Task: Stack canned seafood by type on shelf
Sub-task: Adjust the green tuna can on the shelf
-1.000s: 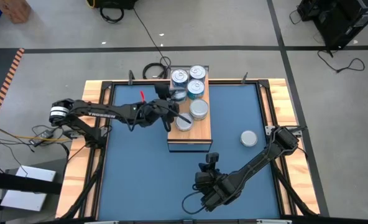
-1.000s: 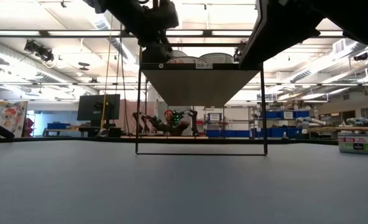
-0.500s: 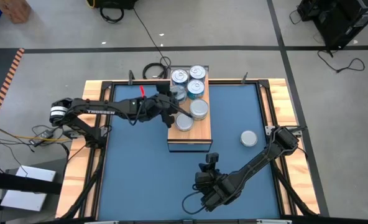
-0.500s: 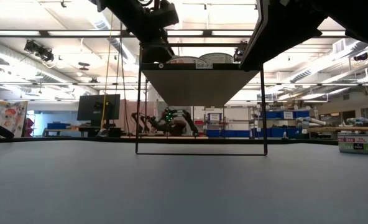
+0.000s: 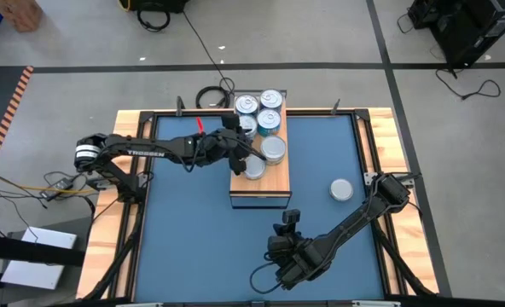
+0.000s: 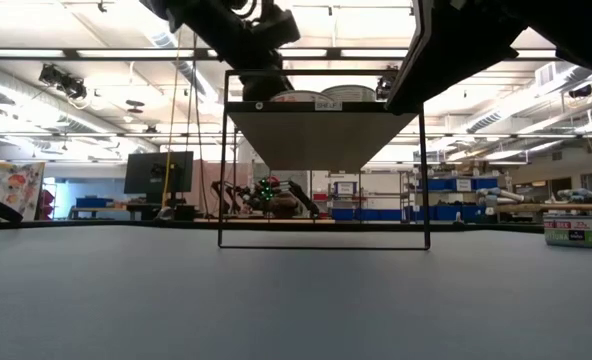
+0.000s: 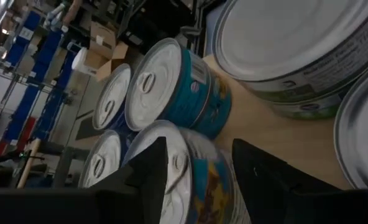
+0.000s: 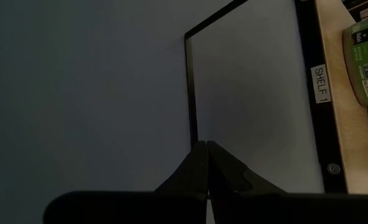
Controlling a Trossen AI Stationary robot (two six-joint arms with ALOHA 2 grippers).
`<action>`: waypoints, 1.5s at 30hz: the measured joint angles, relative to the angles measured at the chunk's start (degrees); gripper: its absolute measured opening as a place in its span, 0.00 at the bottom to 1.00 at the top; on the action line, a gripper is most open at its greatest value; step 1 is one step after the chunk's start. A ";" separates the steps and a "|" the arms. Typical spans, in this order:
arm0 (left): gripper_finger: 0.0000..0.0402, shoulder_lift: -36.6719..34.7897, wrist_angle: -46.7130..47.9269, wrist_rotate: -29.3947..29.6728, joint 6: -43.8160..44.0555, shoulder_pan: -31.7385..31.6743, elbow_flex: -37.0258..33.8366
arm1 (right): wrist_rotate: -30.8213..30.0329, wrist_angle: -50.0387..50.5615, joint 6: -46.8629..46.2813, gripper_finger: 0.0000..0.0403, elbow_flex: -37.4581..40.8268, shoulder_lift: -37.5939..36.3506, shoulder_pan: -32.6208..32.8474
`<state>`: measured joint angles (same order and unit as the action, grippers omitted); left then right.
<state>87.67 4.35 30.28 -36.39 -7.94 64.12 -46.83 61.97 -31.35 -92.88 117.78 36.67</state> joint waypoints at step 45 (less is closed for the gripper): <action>0.01 -3.03 15.89 -6.42 11.16 6.62 0.00 | 2.05 0.50 0.11 0.02 0.02 0.00 -0.36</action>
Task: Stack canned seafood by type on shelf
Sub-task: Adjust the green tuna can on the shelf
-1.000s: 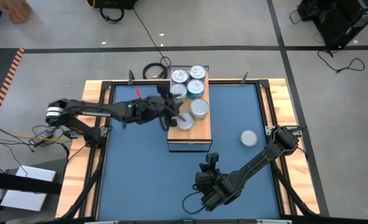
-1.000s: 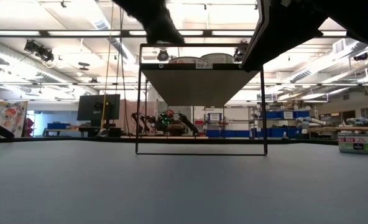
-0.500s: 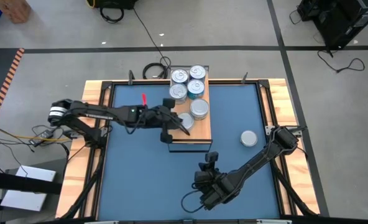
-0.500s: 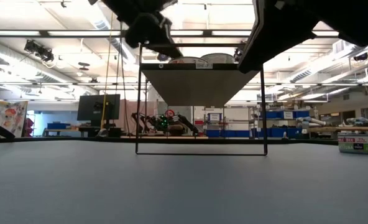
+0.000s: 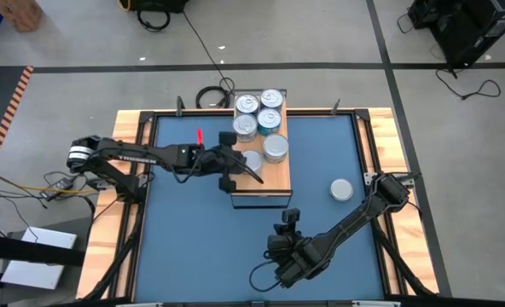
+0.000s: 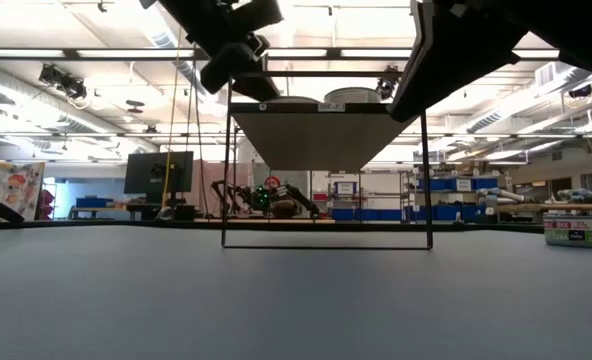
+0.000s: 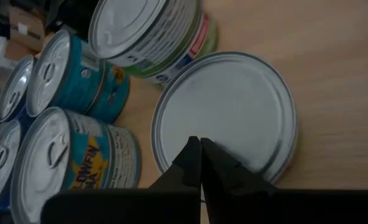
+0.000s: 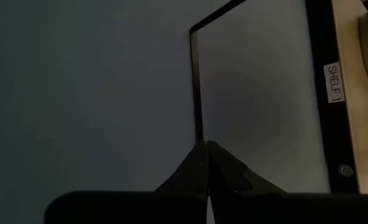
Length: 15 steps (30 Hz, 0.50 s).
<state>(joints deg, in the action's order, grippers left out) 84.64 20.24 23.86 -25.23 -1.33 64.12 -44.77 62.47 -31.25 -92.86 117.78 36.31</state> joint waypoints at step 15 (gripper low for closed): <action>0.01 -0.13 -0.58 4.82 0.14 -2.51 -0.08 | 1.01 0.05 -0.08 0.03 0.00 0.00 0.06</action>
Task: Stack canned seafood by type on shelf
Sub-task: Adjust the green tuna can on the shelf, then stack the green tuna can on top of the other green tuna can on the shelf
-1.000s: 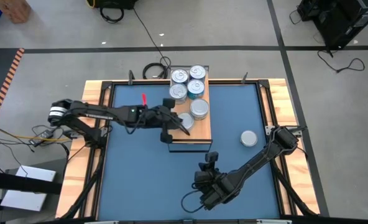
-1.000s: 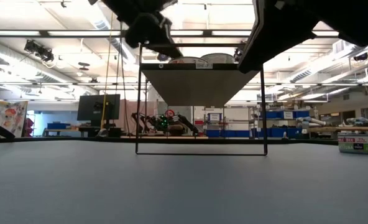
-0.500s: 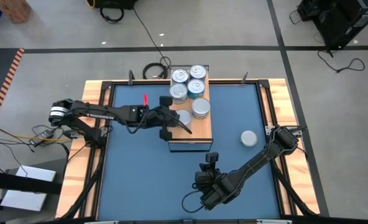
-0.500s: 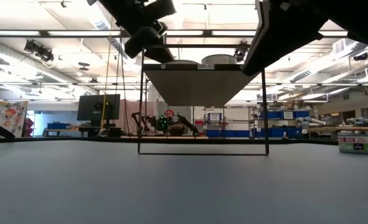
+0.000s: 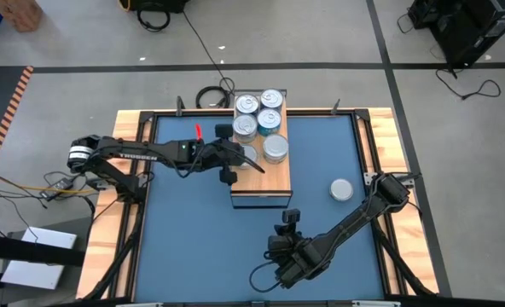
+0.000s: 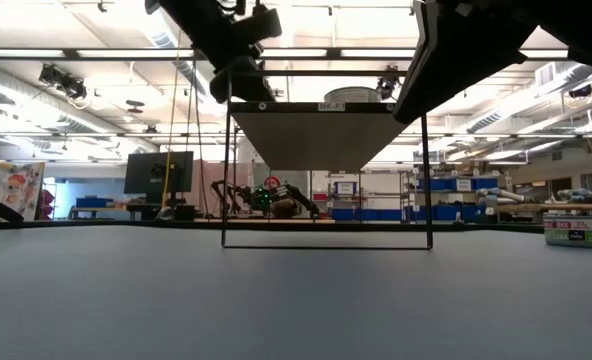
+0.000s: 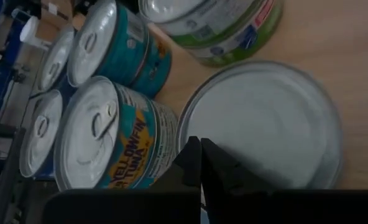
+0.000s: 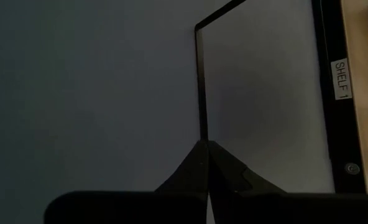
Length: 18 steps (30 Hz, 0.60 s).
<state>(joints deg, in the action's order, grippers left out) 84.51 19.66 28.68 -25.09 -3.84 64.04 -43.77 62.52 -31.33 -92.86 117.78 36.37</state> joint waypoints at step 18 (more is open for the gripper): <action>0.00 -13.58 -14.52 -7.21 10.24 8.80 -12.00 | -8.20 12.05 -11.36 0.00 0.42 -8.38 5.03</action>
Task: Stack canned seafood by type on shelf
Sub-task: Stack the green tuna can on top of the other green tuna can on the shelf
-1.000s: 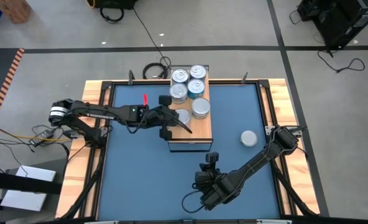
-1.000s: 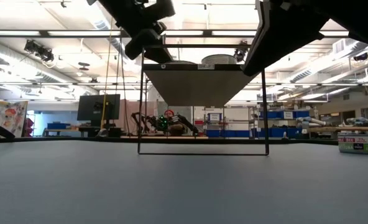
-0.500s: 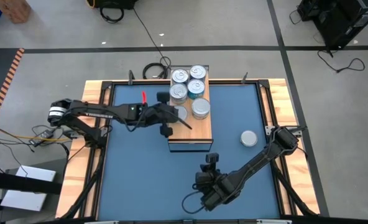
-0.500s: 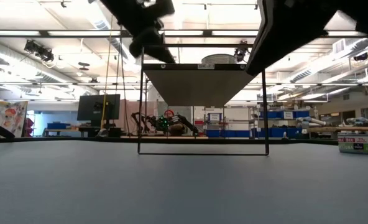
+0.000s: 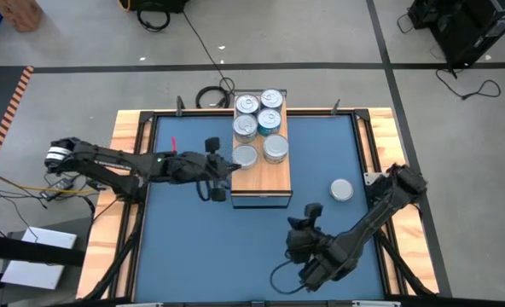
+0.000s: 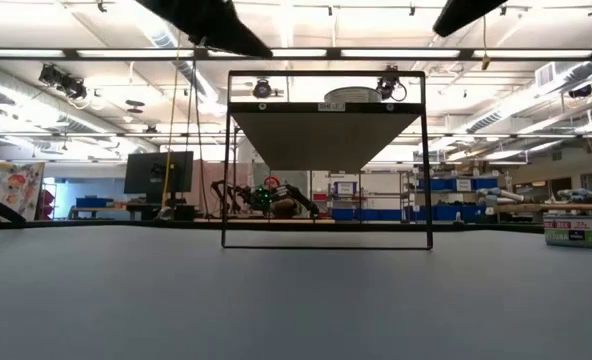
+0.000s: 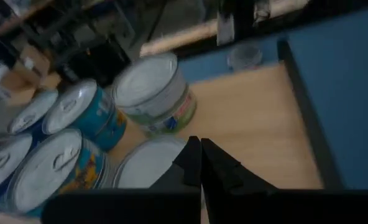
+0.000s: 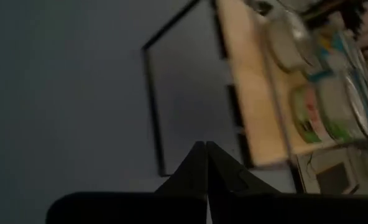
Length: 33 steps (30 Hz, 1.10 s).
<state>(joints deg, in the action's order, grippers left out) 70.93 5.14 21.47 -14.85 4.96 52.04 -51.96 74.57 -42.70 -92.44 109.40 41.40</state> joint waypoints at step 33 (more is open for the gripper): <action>0.00 -10.63 -16.75 -8.34 3.22 -5.68 -15.94 | 24.60 -12.06 -18.16 0.02 42.24 -35.03 -10.55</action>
<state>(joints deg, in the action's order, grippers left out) 60.29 -11.61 13.12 -11.64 -0.72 36.10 -27.36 62.51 -60.85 -50.19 74.37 30.85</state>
